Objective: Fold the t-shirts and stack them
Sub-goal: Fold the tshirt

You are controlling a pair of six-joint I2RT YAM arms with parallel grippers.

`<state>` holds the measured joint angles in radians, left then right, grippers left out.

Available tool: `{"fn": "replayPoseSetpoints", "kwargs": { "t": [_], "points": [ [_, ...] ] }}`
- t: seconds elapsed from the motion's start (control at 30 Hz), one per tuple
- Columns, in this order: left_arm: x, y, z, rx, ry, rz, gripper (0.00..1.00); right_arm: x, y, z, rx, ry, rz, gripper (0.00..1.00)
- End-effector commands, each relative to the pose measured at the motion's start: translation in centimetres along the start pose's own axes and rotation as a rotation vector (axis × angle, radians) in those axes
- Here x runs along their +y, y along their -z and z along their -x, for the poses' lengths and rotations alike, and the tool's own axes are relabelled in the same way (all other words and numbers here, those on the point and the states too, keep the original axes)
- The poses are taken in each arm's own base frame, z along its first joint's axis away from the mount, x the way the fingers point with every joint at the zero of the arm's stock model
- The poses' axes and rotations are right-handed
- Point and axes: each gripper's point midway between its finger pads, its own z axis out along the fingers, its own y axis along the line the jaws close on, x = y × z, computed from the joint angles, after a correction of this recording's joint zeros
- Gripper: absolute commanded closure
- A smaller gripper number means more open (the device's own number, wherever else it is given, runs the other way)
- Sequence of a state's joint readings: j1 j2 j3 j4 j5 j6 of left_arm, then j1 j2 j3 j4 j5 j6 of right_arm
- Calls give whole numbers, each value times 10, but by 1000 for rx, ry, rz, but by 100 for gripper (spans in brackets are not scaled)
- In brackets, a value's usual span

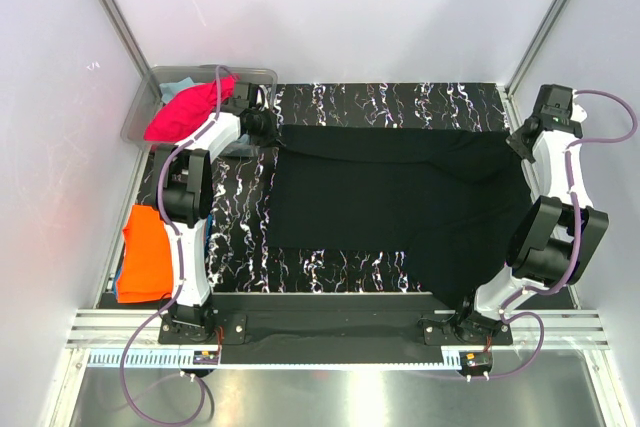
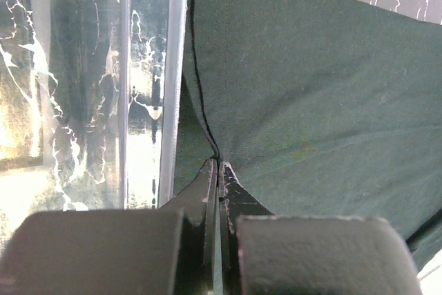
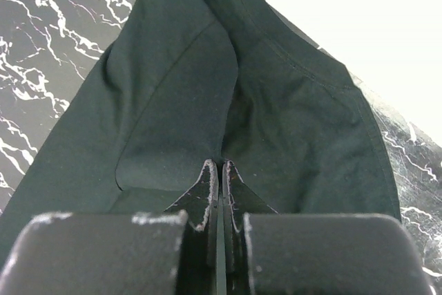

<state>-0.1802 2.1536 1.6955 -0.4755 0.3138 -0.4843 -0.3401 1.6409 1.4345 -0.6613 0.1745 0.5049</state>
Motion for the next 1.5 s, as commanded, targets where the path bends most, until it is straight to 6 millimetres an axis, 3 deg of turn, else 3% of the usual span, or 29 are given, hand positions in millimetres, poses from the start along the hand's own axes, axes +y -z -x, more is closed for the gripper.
{"fn": "replayPoseSetpoints", "kwargs": {
  "t": [0.0,0.3,0.63,0.93,1.07,1.13,1.37,1.47],
  "points": [
    [26,-3,1,9,1,95,100,-5,6,8,-35,-15,-20,100],
    [33,-6,-2,24,-6,124,100,-14,1,2,-19,-8,-63,100],
    [33,-7,1,24,-12,132,100,-22,15,-1,-16,-33,-89,100],
    [35,-6,0,29,-8,142,99,-49,-9,-43,82,-47,-206,100],
    [36,0,3,14,-13,163,77,-59,-20,-53,112,-11,-251,87],
    [36,7,6,0,-23,181,65,-60,-22,-55,119,-2,-255,87],
    [15,35,30,-71,-42,153,58,-63,-29,-63,154,33,-261,87],
    [0,50,37,-99,-48,114,66,-66,-30,-64,158,65,-268,86]
  ]
}}
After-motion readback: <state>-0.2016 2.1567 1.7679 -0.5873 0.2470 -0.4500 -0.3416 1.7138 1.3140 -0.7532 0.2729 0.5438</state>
